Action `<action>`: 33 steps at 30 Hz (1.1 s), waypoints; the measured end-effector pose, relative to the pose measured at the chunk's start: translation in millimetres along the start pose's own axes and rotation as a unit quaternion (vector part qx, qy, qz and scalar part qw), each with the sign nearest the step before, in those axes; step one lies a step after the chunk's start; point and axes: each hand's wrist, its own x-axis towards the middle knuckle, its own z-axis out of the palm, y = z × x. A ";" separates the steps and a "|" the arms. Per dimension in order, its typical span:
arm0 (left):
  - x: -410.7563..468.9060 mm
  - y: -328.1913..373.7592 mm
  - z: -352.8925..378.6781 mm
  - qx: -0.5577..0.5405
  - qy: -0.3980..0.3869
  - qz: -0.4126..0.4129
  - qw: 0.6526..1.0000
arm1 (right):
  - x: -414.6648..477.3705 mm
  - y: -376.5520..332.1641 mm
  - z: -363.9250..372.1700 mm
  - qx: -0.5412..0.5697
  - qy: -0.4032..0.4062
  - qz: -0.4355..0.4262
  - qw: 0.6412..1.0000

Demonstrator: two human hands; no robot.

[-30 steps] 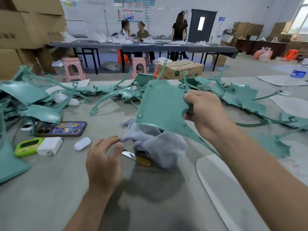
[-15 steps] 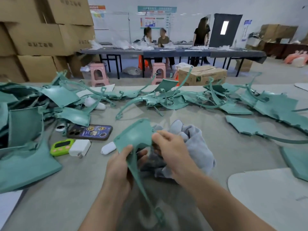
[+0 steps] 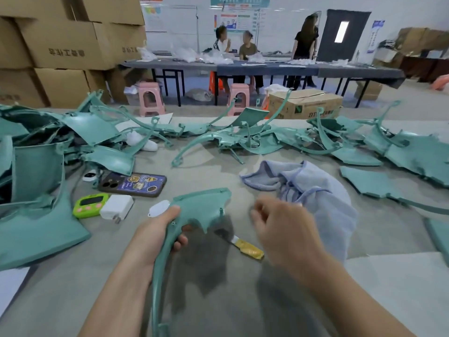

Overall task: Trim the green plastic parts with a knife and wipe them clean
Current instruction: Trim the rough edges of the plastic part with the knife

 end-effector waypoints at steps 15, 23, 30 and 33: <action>10.1 -8.7 -7.9 0.083 0.057 0.031 0.994 | -3.1 54.6 4.4 0.081 -0.172 0.044 0.981; 1.2 -10.5 -2.3 0.122 -0.015 0.030 0.992 | -4.8 44.5 9.1 0.285 -0.156 0.097 0.941; 0.4 -9.1 -1.0 0.131 -0.022 0.037 0.990 | 0.0 40.4 26.5 0.155 -0.148 0.062 0.975; 0.9 -8.6 -1.5 0.129 -0.024 0.026 0.991 | 5.8 46.0 25.4 0.121 -0.092 0.110 0.982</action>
